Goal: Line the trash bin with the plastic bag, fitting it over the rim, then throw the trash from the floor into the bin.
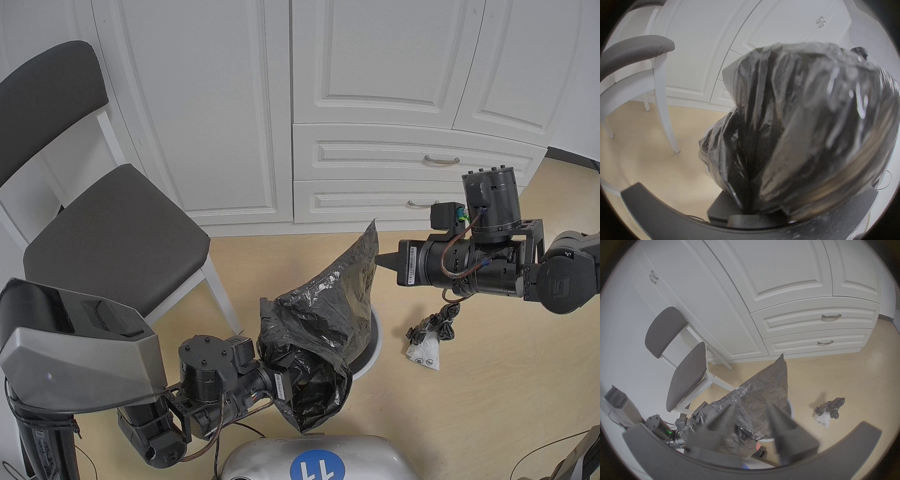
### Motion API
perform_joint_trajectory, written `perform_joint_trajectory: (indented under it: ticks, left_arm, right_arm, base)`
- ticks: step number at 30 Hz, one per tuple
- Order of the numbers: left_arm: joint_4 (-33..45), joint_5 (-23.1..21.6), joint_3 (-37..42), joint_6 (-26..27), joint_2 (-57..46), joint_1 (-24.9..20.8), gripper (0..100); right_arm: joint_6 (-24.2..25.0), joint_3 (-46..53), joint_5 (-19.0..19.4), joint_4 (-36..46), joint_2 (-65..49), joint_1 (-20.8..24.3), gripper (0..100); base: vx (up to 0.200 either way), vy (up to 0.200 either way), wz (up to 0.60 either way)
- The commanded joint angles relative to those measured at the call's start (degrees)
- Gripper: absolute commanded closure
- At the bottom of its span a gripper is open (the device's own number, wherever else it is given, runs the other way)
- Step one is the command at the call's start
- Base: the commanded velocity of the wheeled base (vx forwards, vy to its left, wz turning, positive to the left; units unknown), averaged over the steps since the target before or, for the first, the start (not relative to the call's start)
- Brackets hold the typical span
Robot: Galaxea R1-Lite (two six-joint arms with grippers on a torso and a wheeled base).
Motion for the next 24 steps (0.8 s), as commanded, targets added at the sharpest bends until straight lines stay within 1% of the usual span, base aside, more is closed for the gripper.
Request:
perform_joint_trajectory:
  ticks: [1,3,6,10,11,12,15,24]
  left_arm:
    - [-0.1,-0.9,1.6,0.0,-1.4,0.0,100]
    - [-0.1,-3.4,3.0,-0.1,-3.0,0.1,100]
    - [-0.1,-5.3,4.2,-0.1,-3.8,0.1,100]
    - [0.2,-5.6,4.4,-0.1,-3.8,0.1,100]
    - [0.2,-5.6,4.4,-0.1,-3.8,0.1,100]
    - [0.3,-5.7,4.7,0.0,-3.9,0.2,100]
    - [0.4,-5.7,5.0,0.1,-3.9,0.3,100]
    - [0.5,-5.7,5.0,0.2,-3.6,0.7,100]
  right_arm:
    - [0.6,-1.4,0.2,0.0,2.0,-1.0,100]
    - [3.6,-4.2,0.2,0.0,4.5,-1.1,100]
    - [8.7,-8.5,-0.3,-0.1,8.5,-1.2,100]
    - [14.8,-14.3,-0.6,-0.1,14.3,-1.6,100]
    - [14.8,-14.4,-0.6,-0.1,14.5,-1.6,100]
    - [16.4,-16.1,-0.6,-0.1,16.5,-2.0,100]
    - [17.3,-17.8,-0.6,-0.1,19.0,-2.4,100]
    - [16.5,-17.4,-0.3,1.2,20.5,-3.1,100]
  base:
    - [0.0,0.0,0.0]
    - [0.0,0.0,0.0]
    - [0.0,0.0,0.0]
    - [0.0,0.0,0.0]
    - [0.0,0.0,0.0]
    - [0.0,0.0,0.0]
    - [0.0,0.0,0.0]
    - [0.0,0.0,0.0]
